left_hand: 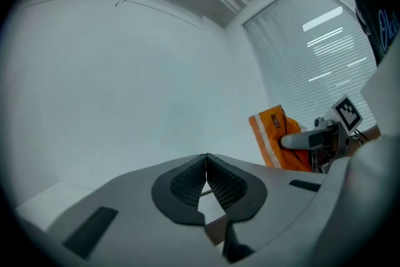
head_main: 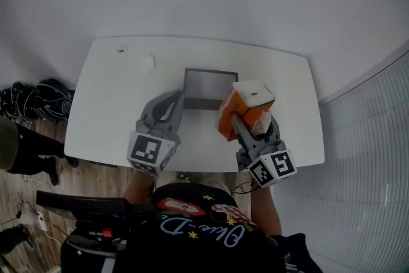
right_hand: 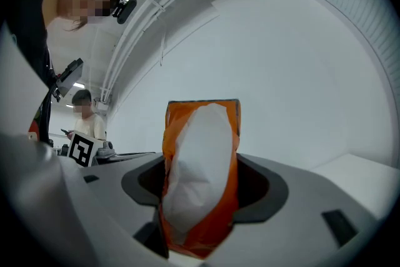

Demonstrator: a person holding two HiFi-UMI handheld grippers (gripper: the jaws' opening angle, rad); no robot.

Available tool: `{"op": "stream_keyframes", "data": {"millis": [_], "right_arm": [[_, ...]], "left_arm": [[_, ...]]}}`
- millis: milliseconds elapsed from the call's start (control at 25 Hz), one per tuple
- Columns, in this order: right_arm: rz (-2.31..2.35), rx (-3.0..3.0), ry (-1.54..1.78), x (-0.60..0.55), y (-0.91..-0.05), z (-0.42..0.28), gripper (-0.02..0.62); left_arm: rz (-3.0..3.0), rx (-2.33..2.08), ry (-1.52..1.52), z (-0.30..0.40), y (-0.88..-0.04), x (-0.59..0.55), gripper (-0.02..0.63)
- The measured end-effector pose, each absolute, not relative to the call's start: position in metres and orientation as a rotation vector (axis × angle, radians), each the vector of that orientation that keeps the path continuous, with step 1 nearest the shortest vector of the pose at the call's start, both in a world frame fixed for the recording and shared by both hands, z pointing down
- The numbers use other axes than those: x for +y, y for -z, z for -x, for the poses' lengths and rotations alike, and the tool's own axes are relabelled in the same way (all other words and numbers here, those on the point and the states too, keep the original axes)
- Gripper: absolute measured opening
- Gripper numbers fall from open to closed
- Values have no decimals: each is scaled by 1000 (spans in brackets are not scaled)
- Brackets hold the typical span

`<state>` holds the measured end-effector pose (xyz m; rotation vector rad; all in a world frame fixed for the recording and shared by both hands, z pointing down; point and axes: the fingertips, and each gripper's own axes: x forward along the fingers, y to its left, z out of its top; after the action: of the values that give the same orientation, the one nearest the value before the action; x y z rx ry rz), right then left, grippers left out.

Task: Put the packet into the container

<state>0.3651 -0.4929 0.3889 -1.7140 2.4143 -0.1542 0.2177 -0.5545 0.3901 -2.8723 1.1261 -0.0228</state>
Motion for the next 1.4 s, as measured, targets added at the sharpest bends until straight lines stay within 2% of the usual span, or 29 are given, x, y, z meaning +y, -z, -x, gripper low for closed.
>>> {"op": "stream_keyframes", "data": {"millis": [320, 560, 800, 1040, 1400], "right_arm": [[1694, 2432, 189, -495, -394, -368, 287], [1656, 2468, 186, -517, -363, -385, 287], [1623, 2544, 166, -539, -380, -389, 287], [1566, 2825, 101, -602, -377, -383, 287], [1439, 3305, -80, -636, -427, -353, 288]], "left_arm": [[2869, 1197, 12, -213, -393, -557, 9], [2833, 1242, 15, -229, -362, -573, 9], [2819, 1286, 38, -232, -382, -584, 9], [2786, 1364, 39, -225, -375, -617, 9], [2764, 1392, 84, -220, -385, -622, 9]]}}
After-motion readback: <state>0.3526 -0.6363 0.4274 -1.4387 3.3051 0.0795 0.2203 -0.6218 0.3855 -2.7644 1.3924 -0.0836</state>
